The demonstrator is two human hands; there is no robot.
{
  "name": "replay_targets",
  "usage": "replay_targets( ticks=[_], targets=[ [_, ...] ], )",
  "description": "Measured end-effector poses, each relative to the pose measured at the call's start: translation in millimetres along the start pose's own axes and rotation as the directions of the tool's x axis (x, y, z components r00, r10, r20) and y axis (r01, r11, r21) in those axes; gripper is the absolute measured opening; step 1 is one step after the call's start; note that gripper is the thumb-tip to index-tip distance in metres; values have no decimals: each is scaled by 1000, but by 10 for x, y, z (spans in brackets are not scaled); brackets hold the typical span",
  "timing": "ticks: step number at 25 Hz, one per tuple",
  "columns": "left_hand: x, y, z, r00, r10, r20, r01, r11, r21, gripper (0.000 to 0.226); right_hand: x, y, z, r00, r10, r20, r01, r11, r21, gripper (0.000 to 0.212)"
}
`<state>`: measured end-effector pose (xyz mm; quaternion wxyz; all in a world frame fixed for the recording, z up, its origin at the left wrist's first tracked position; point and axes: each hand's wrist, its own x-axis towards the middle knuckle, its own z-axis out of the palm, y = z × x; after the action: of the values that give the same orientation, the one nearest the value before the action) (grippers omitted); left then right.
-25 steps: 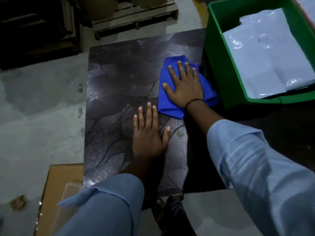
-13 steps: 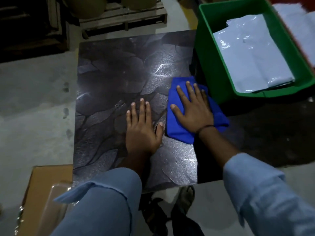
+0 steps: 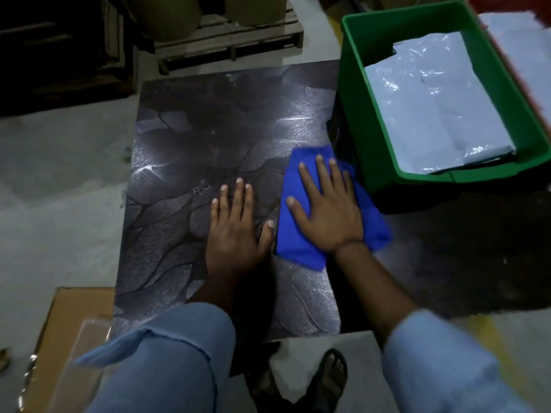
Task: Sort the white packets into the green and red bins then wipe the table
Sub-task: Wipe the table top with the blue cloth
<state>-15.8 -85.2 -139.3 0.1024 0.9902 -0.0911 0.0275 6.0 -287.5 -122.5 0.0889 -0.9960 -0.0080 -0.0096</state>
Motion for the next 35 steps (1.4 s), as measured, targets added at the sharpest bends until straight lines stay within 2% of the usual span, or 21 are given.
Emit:
replay_targets(
  ticks=[2, 4, 8, 11, 13, 16, 19, 21, 23, 26, 29, 32, 35],
  targets=[
    [18, -11, 2, 1000, -3, -7, 3, 1000, -1, 81, -646, 12, -87, 999, -26, 41, 27, 999, -32, 73],
    [11, -34, 7, 1000, -4, -1, 4, 1000, -3, 82, -856, 21, -67, 999, -38, 38, 40, 998, -40, 73],
    [-12, -62, 42, 1000, -5, -18, 5, 1000, -9, 81, 151, 23, 100, 998, -55, 1, 55, 998, -23, 73],
    [-7, -73, 67, 998, 9, -56, -10, 1000, -11, 80, 1070, -34, 148, 1000, 4, 30, -4, 1000, -5, 75],
    [-25, -68, 53, 998, 16, -61, -17, 1000, -19, 79, 1211, -54, 153, 999, 17, 27, -17, 1000, -1, 76],
    [-25, -45, 29, 999, 14, -37, -14, 1000, -9, 79, 430, -71, 66, 996, -90, -6, 90, 996, -19, 74],
    [2, -41, 19, 1000, -17, -1, 17, 1000, -23, 82, -820, -34, -93, 973, -221, 71, 222, 975, -13, 72],
    [22, -31, -2, 1000, -19, 18, 19, 1000, -23, 82, -1257, 27, -176, 953, -277, 122, 279, 960, 0, 73],
    [11, -37, 10, 1000, -23, 19, 23, 999, -35, 82, -1010, 105, -127, 965, -247, 92, 251, 967, -37, 72],
    [9, -30, 28, 1000, -17, -6, 17, 1000, -25, 82, 95, 59, 49, 990, -138, 20, 139, 989, -45, 71],
    [-2, -58, 65, 999, -7, -52, 7, 1000, -6, 80, 970, -57, 146, 998, -30, 56, 31, 999, -13, 75],
    [6, -56, 71, 997, 32, -64, -33, 999, -18, 80, 736, -132, 125, 998, -65, 16, 65, 997, -28, 75],
    [-5, -72, 50, 997, 23, -68, -24, 999, -26, 79, -341, -84, -3, 983, -181, 26, 182, 983, -29, 72]
  ],
)
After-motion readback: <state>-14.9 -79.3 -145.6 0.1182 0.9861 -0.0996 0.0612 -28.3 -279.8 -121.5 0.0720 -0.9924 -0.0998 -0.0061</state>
